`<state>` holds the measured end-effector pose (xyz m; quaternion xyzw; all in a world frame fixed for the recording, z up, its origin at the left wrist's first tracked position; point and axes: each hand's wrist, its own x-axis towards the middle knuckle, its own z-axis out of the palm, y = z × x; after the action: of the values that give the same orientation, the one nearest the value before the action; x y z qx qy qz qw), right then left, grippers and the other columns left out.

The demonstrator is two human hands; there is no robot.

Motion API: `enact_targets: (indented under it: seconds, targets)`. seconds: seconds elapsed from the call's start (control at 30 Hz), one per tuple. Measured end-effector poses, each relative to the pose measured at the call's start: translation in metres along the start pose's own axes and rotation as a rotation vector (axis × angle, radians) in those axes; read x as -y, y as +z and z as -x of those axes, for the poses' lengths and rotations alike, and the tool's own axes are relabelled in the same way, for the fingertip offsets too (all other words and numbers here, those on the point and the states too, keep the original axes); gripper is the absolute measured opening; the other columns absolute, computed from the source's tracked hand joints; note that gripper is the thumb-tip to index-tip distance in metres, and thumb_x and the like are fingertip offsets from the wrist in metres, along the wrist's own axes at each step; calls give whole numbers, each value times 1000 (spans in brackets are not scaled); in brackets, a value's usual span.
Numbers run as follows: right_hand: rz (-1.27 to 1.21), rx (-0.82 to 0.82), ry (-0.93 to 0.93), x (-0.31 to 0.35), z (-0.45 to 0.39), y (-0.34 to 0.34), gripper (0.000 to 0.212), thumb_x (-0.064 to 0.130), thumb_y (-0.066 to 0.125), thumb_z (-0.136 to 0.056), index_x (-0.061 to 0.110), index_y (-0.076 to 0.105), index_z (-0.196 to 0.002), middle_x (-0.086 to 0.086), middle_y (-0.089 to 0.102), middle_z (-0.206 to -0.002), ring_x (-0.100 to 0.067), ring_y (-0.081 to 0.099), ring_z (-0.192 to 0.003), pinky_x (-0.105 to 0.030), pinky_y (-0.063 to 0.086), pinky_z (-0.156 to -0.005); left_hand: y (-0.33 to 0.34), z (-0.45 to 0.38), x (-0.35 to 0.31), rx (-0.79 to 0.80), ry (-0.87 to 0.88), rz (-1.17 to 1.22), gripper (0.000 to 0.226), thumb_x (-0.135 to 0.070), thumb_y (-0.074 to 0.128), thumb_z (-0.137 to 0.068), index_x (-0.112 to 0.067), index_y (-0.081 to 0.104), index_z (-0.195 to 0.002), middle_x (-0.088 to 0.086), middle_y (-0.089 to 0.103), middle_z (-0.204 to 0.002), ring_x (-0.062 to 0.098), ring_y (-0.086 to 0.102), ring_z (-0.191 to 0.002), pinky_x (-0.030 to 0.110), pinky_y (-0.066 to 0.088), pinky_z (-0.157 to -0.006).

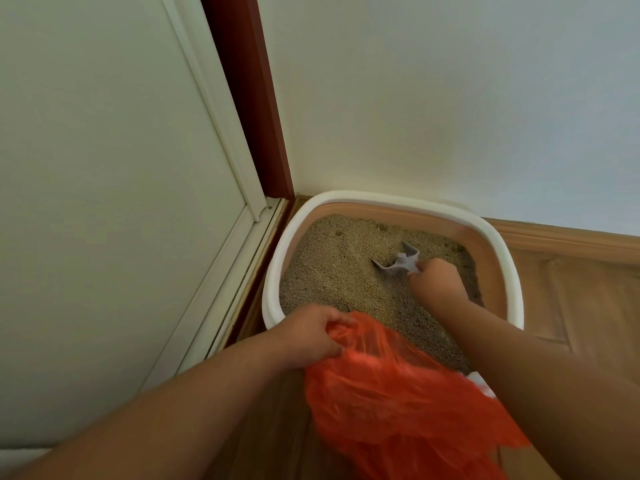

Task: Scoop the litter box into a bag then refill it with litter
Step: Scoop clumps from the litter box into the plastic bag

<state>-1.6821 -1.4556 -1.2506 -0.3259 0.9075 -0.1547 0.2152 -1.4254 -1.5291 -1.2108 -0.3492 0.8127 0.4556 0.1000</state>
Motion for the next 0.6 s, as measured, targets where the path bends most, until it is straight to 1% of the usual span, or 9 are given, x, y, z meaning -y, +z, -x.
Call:
enact_targets:
  seconds: [0.07, 0.13, 0.23, 0.33, 0.4, 0.47, 0.53, 0.6]
  targets:
    - [-53, -30, -8, 1, -6, 4, 29, 15, 50, -99, 4, 66, -120, -12, 69, -95, -22, 66, -75, -35, 60, -66, 0, 0, 1, 4, 3, 12, 59, -10, 81, -85, -35, 65, -136, -17, 63, -120, -14, 57, -87, -2, 45, -70]
    - [-75, -51, -44, 2, -10, 9, 31, 16, 50, -99, 4, 66, -122, -13, 70, -98, -22, 65, -76, -37, 60, -69, -1, -1, 1, -2, 3, 21, 59, -10, 81, -84, -35, 66, -135, -17, 63, -119, -10, 59, -91, -3, 45, -69]
    - [-86, -72, -91, 2, -17, 17, 33, 18, 50, -100, 5, 64, -127, -14, 71, -100, -25, 66, -79, -38, 60, -70, -1, -1, 1, -1, -12, 53, 60, -11, 83, -84, -36, 66, -135, -15, 65, -122, -6, 61, -95, 4, 49, -75]
    - [-84, -71, -134, 4, -25, 21, 33, 22, 51, -101, 7, 65, -126, -13, 72, -100, -26, 67, -82, -41, 60, -74, -1, 0, 0, -2, -17, 73, 60, -12, 84, -83, -35, 66, -135, -18, 64, -117, -5, 62, -96, 7, 51, -80]
    - [-88, -71, -155, 4, -27, 23, 38, 24, 52, -101, 7, 60, -135, -16, 71, -113, -29, 68, -92, -40, 59, -81, -1, 1, -1, -1, -28, 78, 59, -13, 84, -83, -35, 66, -135, -15, 65, -120, 2, 64, -104, 14, 54, -87]
    - [-81, -76, -180, 3, -27, 26, 46, 25, 54, -101, 7, 53, -143, -17, 67, -127, -31, 67, -105, -40, 56, -89, -2, 2, -2, 5, -32, 88, 60, -13, 84, -83, -34, 66, -136, -11, 66, -127, 5, 65, -109, 19, 56, -91]
    - [-76, -70, -203, 0, -28, 27, 48, 27, 54, -101, 10, 51, -146, -17, 65, -131, -32, 66, -108, -41, 55, -92, -2, 3, -2, 11, -31, 113, 60, -12, 84, -83, -33, 66, -136, -10, 67, -128, 4, 66, -109, 18, 56, -91]
    - [-82, -61, -219, 0, -29, 26, 49, 27, 54, -101, 12, 48, -148, -17, 64, -130, -30, 66, -105, -40, 56, -89, -2, 4, -2, 12, -31, 118, 60, -13, 84, -83, -34, 65, -136, -11, 67, -129, 4, 66, -109, 21, 57, -92]
